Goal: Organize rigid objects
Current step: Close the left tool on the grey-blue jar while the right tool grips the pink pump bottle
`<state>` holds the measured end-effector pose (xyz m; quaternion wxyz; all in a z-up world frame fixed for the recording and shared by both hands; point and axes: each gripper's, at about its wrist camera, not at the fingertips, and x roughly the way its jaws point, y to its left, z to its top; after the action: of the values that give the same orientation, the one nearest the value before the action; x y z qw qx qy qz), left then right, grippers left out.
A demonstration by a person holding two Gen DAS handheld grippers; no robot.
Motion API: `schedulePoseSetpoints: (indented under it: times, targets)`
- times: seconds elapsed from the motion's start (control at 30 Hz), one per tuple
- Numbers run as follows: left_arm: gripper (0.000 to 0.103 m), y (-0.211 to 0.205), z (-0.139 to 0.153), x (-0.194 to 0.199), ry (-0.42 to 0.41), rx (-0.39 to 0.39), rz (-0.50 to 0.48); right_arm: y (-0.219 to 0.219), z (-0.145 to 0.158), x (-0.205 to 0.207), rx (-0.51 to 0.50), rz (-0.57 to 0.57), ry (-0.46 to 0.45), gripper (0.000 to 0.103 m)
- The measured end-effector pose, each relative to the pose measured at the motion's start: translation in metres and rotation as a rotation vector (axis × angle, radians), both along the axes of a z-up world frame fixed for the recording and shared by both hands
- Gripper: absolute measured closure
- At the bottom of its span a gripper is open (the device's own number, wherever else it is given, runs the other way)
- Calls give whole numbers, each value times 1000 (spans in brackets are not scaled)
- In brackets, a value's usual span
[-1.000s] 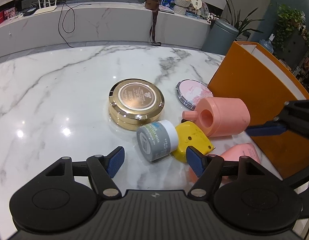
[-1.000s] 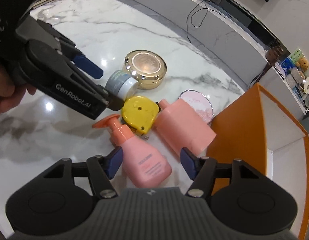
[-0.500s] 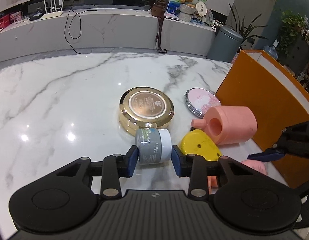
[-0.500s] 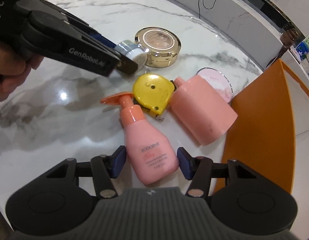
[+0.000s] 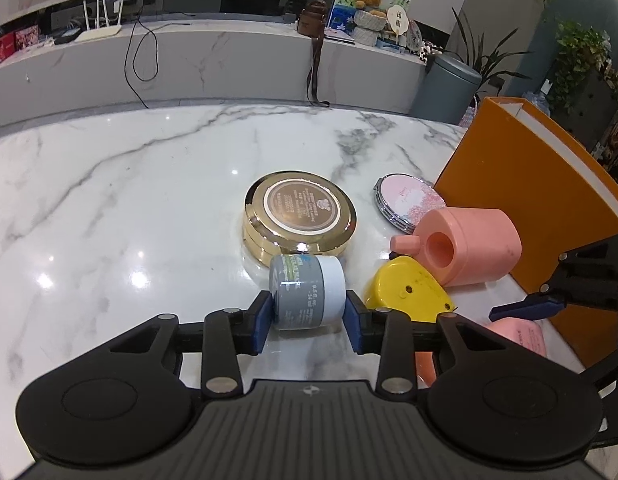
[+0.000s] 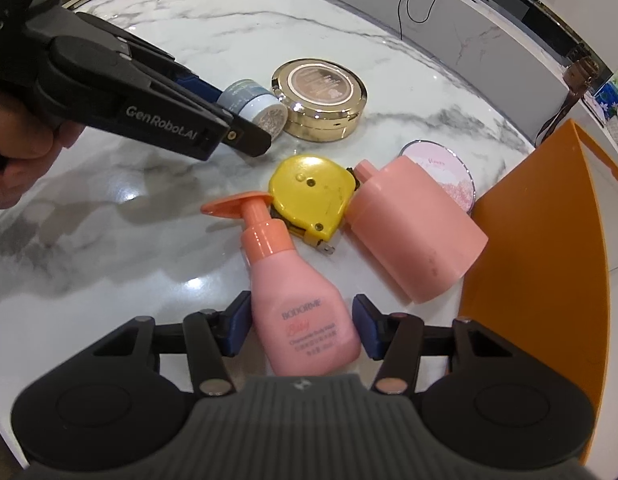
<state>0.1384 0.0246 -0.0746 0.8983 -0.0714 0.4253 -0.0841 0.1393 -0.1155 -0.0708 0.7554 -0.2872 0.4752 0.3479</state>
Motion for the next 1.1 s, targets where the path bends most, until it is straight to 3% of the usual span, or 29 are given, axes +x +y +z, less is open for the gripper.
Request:
schedulePoseSetpoints:
  times: [0.6, 0.87, 1.1]
  targets:
    - [66, -3, 26, -18, -27, 20, -35, 0, 30, -8, 42, -3, -25, 50]
    - [66, -8, 39, -28, -43, 41, -50, -12, 54, -8, 101, -72, -65, 59]
    - [66, -12, 43, -33, -42, 51, -56, -23, 62, -11, 115, -101, -61, 59]
